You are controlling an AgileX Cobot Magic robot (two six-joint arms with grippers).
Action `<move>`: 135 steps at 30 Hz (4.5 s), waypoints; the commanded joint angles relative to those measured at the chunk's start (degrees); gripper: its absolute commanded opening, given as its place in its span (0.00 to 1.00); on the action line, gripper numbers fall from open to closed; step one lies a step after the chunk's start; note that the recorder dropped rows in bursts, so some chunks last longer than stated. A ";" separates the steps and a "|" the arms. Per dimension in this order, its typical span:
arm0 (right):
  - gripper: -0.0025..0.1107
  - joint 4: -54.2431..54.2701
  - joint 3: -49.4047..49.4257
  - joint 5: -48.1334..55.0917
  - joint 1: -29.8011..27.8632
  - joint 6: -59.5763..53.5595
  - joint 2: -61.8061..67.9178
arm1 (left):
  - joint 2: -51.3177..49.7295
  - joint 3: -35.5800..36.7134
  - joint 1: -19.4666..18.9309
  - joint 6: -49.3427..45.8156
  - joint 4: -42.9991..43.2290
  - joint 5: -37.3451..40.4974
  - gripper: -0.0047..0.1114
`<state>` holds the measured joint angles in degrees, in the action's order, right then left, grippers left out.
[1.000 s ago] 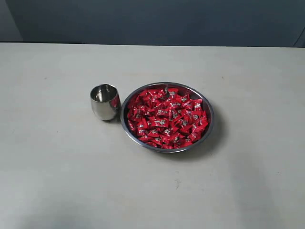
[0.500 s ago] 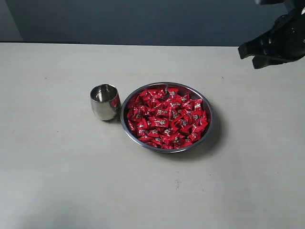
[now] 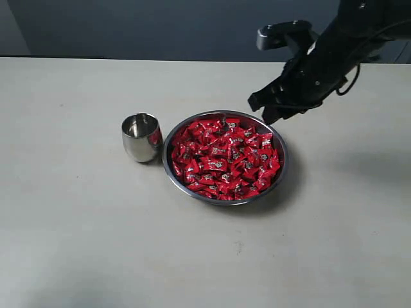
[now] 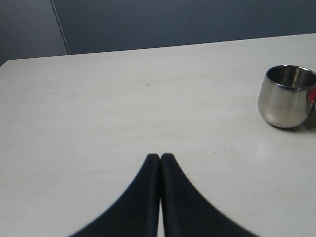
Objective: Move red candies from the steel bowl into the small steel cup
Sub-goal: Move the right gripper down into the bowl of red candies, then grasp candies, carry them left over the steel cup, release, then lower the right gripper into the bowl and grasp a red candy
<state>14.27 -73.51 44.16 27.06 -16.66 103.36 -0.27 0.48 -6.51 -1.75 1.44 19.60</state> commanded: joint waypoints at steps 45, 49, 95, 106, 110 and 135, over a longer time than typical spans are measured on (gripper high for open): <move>0.02 -3.25 -17.08 6.64 10.64 -5.68 15.09 | 0.27 -0.48 0.31 0.07 0.11 -0.28 0.04; 0.02 4.22 -17.08 5.32 11.44 -7.37 12.25 | 0.27 -0.48 0.31 0.07 0.11 -0.28 0.04; 0.30 1.35 -38.88 12.78 16.57 -7.49 22.87 | 0.27 -0.48 0.31 0.07 0.11 -0.28 0.04; 0.30 0.16 -33.62 17.54 9.87 -3.72 21.54 | 0.27 -0.48 0.31 0.07 0.11 -0.28 0.04; 0.30 -0.60 -29.92 16.26 9.87 -3.72 21.54 | 0.27 -0.48 0.31 0.07 0.11 -0.28 0.04; 0.30 -14.27 -26.45 10.60 17.64 -4.12 26.19 | 0.27 -0.48 0.31 0.07 0.11 -0.28 0.04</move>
<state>2.21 -100.07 56.78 44.74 -22.21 129.60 -0.27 0.48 -6.51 -1.75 1.44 19.60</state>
